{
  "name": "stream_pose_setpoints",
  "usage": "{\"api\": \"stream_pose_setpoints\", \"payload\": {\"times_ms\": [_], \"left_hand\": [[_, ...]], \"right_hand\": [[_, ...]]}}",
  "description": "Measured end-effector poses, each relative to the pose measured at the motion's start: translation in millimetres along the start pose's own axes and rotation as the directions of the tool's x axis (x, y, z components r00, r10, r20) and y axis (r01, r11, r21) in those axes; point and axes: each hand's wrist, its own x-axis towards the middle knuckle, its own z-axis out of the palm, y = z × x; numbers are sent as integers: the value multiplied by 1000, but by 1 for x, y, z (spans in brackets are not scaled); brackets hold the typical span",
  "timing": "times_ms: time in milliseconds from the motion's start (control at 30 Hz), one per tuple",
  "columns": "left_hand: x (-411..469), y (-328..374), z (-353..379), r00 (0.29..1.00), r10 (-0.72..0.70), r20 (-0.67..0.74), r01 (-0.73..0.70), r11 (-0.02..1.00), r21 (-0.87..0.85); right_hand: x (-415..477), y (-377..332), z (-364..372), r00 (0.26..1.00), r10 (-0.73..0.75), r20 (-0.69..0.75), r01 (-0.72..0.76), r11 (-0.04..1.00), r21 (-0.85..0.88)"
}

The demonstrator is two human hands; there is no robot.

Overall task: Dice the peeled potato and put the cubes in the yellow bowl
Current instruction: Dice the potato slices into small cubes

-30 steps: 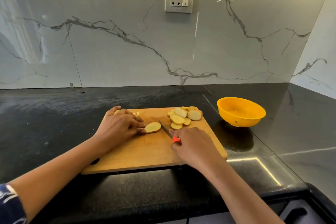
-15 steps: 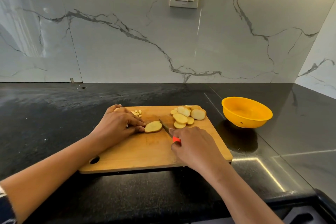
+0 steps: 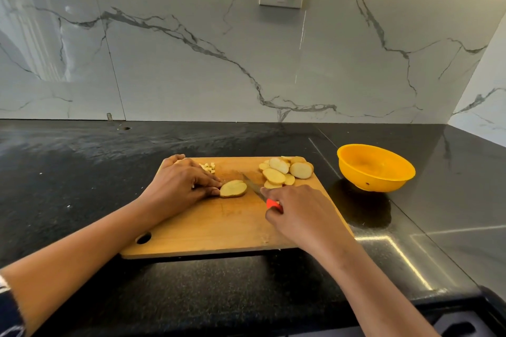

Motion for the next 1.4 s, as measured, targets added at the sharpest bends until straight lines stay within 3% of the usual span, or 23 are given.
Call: {"api": "stream_pose_setpoints", "payload": {"times_ms": [100,167,333,500,933,1100,1400], "left_hand": [[-1,-2,2,1000,-12,-16,12,999,-35],[-2,4,2,998,-61,-19,60,997,-45],[6,35,4,995,-83,56,74,986,148],[7,34,4,995,-102,-9,102,995,10],[-7,28,-2,988,-150,24,151,985,-81],[-4,28,1,999,-52,16,53,997,-64],[-5,30,5,988,145,-45,-144,989,11]], "right_hand": [[-2,7,-6,994,38,-103,-39,999,-11],[-4,8,-6,996,38,-81,-37,999,15],[-7,7,-2,998,46,-38,-45,999,29],[-12,3,2,998,20,-51,-18,999,49],[-7,-1,5,999,-38,-33,38,999,-10],[-12,-4,0,994,-63,-86,63,998,0],[-6,-13,9,994,-106,-37,104,993,-51]]}}
